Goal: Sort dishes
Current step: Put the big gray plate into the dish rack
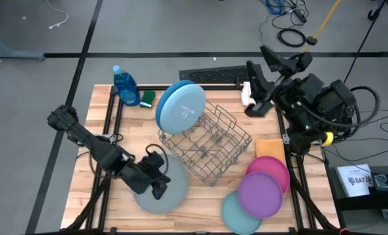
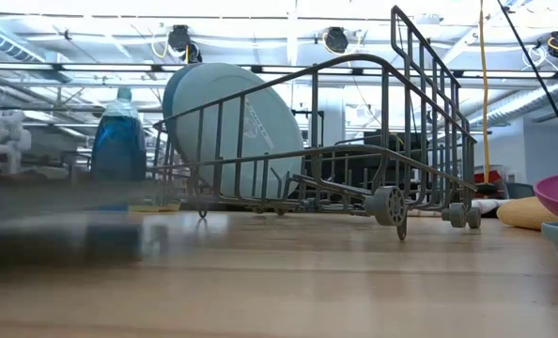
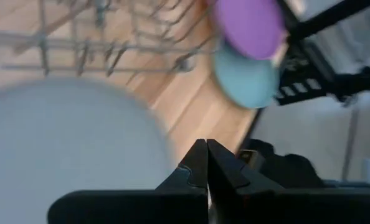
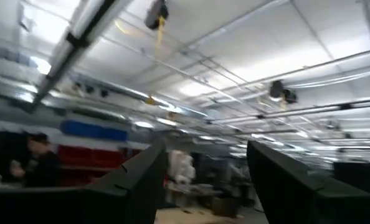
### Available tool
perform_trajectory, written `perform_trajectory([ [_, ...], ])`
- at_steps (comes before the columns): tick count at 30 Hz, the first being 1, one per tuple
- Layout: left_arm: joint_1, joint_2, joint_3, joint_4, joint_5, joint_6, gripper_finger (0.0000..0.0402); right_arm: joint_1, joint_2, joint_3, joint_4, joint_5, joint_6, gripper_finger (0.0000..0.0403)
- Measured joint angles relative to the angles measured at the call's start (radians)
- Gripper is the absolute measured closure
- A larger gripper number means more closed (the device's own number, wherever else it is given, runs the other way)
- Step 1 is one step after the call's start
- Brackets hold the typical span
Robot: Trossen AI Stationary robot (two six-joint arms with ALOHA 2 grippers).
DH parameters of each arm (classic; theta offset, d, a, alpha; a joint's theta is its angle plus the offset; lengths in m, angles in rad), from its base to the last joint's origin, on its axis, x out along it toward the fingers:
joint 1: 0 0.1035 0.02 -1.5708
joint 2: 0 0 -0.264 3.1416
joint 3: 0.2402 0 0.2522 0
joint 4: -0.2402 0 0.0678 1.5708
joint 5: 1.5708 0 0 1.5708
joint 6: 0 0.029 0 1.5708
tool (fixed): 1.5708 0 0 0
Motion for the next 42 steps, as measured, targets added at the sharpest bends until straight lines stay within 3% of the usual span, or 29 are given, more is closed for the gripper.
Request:
perform_trajectory([
  [5,-0.001,-0.054,0.002,0.058,-0.015,0.094,0.0401,-0.028,-0.004,0.000,0.000,0.093,-0.086,0.0186],
  [10,-0.003,-0.005,-0.002,0.043,0.052,0.224,0.0401,-0.027,-0.004,0.000,-0.015,0.150,-0.135,0.0186],
  [15,-0.016,0.157,-0.021,0.046,0.265,0.245,0.0389,-0.018,-0.005,0.000,-0.035,0.235,-0.149,0.0186],
  [18,-0.046,0.279,-0.021,0.067,0.404,0.245,0.0356,-0.018,-0.005,0.000,-0.046,0.277,-0.163,0.0186],
  [21,-0.080,0.385,-0.021,0.120,0.455,0.243,0.0313,-0.018,-0.006,0.000,-0.068,0.310,-0.164,0.0186],
  [25,-0.108,0.471,-0.021,0.189,0.414,0.238,0.0260,-0.018,-0.006,0.000,-0.088,0.333,-0.163,0.0186],
  [30,-0.119,0.524,-0.021,0.143,0.301,0.208,0.0221,-0.018,-0.006,0.000,-0.120,0.350,-0.135,0.0186],
  [34,-0.118,0.534,-0.021,0.087,0.280,0.166,0.0214,-0.017,-0.006,0.000,-0.148,0.351,-0.114,0.0186],
  [39,-0.105,0.508,0.011,0.044,0.350,0.105,0.0220,-0.017,-0.006,0.000,-0.150,0.350,-0.114,0.0186],
  [42,-0.114,0.481,0.061,-0.025,0.242,0.112,0.0230,-0.017,-0.006,0.000,-0.150,0.350,-0.114,0.0186],
])
